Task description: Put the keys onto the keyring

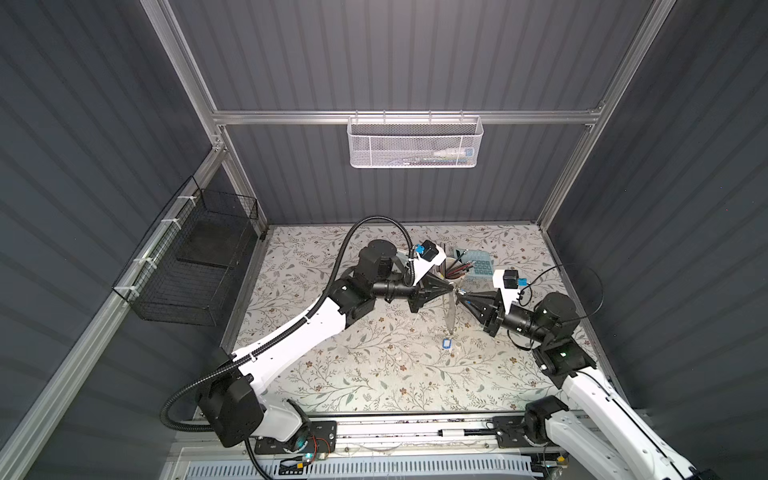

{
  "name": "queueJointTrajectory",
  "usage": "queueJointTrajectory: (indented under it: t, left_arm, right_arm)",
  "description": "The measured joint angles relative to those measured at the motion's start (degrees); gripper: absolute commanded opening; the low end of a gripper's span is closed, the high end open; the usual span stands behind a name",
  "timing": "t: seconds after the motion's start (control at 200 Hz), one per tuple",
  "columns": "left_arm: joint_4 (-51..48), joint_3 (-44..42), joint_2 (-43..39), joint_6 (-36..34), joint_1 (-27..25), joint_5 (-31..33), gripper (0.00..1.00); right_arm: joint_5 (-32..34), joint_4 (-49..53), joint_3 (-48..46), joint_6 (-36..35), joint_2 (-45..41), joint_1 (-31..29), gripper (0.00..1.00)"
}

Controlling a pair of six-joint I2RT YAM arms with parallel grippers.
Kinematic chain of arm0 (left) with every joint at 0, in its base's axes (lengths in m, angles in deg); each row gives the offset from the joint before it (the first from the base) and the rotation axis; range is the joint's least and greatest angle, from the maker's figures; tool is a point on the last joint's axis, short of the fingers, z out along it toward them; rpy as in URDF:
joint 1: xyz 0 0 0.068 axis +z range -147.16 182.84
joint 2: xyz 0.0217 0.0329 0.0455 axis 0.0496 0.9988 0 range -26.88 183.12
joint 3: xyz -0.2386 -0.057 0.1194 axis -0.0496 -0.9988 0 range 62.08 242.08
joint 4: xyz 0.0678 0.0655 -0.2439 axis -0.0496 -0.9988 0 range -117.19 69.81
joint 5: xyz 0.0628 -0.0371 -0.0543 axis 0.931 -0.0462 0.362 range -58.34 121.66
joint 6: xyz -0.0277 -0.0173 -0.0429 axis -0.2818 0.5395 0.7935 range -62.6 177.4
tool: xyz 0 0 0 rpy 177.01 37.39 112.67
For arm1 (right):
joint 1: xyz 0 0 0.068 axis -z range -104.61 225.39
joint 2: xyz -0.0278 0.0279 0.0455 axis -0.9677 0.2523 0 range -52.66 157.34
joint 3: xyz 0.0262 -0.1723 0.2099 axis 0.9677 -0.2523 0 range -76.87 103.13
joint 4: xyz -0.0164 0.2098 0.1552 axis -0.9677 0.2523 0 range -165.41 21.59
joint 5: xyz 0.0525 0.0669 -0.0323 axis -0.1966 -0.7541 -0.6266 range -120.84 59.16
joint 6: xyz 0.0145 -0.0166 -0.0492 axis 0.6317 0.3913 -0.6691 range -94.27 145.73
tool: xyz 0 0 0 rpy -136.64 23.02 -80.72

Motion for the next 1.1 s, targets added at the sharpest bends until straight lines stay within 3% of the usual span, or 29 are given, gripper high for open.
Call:
queueJointTrajectory:
  t: [0.225,0.5,0.57,0.791,1.101]
  left_arm:
    - [0.57,0.00,0.11,0.48,0.07,-0.76,0.00]
    - [0.52,0.00,0.11,0.48,0.07,-0.81,0.00]
    - [0.50,0.02,0.11,0.48,0.07,-1.03,0.00]
    - [0.44,0.00,0.15,0.50,0.07,-2.36,0.00]
    - [0.50,0.00,0.85,1.14,-0.35,-5.49,0.00]
  right_arm:
    - [1.79,-0.35,-2.54,2.12,0.33,0.02,0.49]
    - [11.23,1.97,-2.86,1.75,-4.90,1.46,0.83]
    - [13.46,2.89,-2.89,2.45,-4.66,1.81,0.98]
    - [19.67,5.31,-3.08,5.62,-5.86,3.91,0.99]
    - [20.92,4.61,-6.23,9.09,-4.44,6.67,0.99]
